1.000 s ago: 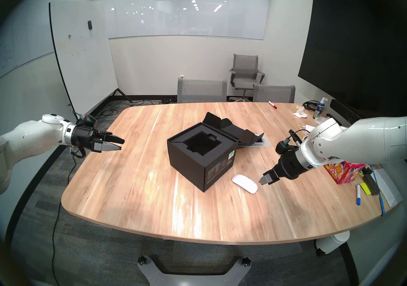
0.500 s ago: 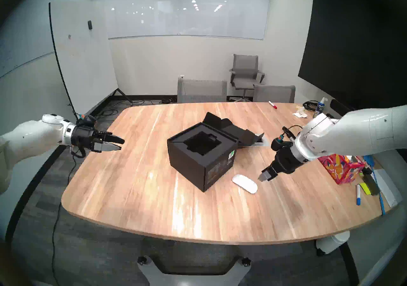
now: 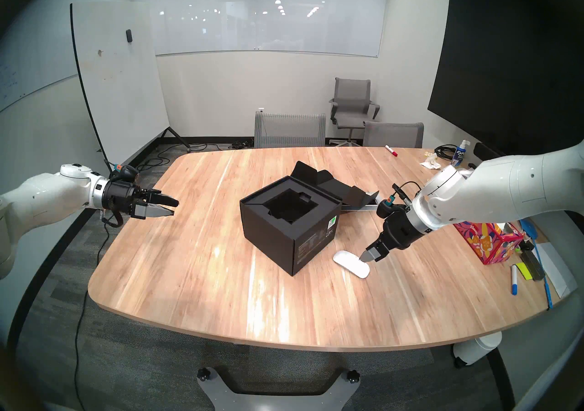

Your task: Open the box and place the mouse inside

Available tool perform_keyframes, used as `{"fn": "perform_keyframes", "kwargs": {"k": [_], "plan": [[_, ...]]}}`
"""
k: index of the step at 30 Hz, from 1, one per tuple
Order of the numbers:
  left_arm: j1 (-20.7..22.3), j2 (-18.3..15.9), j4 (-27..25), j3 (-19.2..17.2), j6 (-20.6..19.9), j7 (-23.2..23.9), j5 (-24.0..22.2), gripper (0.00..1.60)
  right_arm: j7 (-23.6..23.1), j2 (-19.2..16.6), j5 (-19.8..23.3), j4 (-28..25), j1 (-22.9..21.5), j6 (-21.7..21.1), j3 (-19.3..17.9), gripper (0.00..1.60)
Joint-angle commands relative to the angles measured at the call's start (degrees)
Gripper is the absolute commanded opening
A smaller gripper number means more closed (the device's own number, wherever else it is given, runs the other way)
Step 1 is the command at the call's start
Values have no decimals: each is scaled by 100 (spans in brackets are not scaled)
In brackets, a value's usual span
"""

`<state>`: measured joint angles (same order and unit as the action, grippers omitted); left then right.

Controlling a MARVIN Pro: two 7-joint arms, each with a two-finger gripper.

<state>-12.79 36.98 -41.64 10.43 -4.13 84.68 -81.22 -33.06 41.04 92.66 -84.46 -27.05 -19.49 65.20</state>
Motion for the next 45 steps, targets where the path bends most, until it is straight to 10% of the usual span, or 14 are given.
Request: {"fn": "perform_keyframes", "kwargs": {"k": [1,45], "plan": [[91,-16,-14,-40,-15,32,-49,160,-304,272,46,353,304,122,-161,160],[96,-16,-15,-28,-13,32,-58,160,-213,966,51,1069,972,39,-306,160]]}}
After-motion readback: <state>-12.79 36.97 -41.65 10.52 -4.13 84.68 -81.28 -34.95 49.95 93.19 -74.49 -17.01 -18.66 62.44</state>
